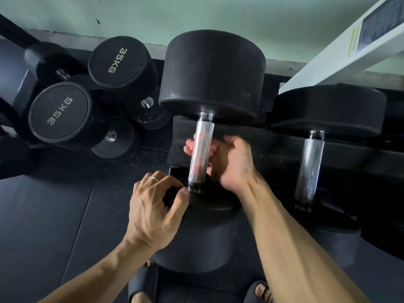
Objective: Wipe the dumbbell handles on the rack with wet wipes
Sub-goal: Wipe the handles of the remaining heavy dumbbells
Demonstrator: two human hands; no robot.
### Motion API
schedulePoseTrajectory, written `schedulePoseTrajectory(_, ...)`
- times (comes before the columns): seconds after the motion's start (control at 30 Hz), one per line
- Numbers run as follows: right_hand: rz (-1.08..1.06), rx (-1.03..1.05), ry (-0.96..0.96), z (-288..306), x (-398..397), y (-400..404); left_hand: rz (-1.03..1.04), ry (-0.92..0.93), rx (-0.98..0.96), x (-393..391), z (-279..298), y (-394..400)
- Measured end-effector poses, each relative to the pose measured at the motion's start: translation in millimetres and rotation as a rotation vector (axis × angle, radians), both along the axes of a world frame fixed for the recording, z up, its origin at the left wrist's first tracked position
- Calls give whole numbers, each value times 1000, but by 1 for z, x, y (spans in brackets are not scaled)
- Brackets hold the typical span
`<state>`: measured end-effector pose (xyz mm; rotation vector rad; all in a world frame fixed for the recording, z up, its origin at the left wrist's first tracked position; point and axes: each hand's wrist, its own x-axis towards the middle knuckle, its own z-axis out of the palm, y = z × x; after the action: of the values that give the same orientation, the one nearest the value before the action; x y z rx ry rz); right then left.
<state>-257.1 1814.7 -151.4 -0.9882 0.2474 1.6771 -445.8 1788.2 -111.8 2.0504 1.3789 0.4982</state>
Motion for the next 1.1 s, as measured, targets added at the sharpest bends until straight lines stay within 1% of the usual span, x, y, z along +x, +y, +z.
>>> schedulePoseTrajectory(0.03,8,-16,5,3,0,-2,4,-1,-2,0,1,0)
schedulePoseTrajectory(0.13,-199,42,69,2,10,13,7,-5,-5,1,0,-1)
schedulePoseTrajectory(0.2,-183,60,26,-2,6,15,7,4,-9,0,0,0)
schedulePoseTrajectory(0.3,5,13,5,-5,-3,1,14,2,-18,1,1,-1)
schedulePoseTrajectory(0.33,22,12,7,-3,-2,0,13,4,-23,1,2,-1)
schedulePoseTrajectory(0.43,-141,97,35,4,7,12,16,14,-17,1,2,-1)
schedulePoseTrajectory(0.47,-153,112,37,6,8,14,18,20,-20,2,2,-1)
schedulePoseTrajectory(0.5,-113,104,27,6,8,11,20,23,-24,1,2,-1)
schedulePoseTrajectory(0.6,130,17,18,2,7,-9,20,24,-24,1,3,-2)
schedulePoseTrajectory(0.63,203,-12,-12,1,10,-13,20,25,-27,1,3,-2)
schedulePoseTrajectory(0.67,243,-21,-23,2,14,-14,21,27,-27,1,3,-2)
schedulePoseTrajectory(0.7,228,-31,-28,5,17,-11,24,30,-28,1,3,-1)
schedulePoseTrajectory(0.77,120,-39,-5,9,19,-6,25,38,-32,1,3,-1)
schedulePoseTrajectory(0.8,109,-41,-4,9,17,-6,26,37,-33,2,3,-1)
schedulePoseTrajectory(0.83,134,-67,-31,6,14,-7,26,37,-35,2,3,-1)
schedulePoseTrajectory(0.9,249,-120,-117,3,8,-13,26,40,-35,2,3,-1)
schedulePoseTrajectory(0.97,346,-144,-125,3,8,-14,26,40,-30,2,3,-1)
schedulePoseTrajectory(1.1,303,-104,-93,4,17,-7,26,26,-27,2,3,-1)
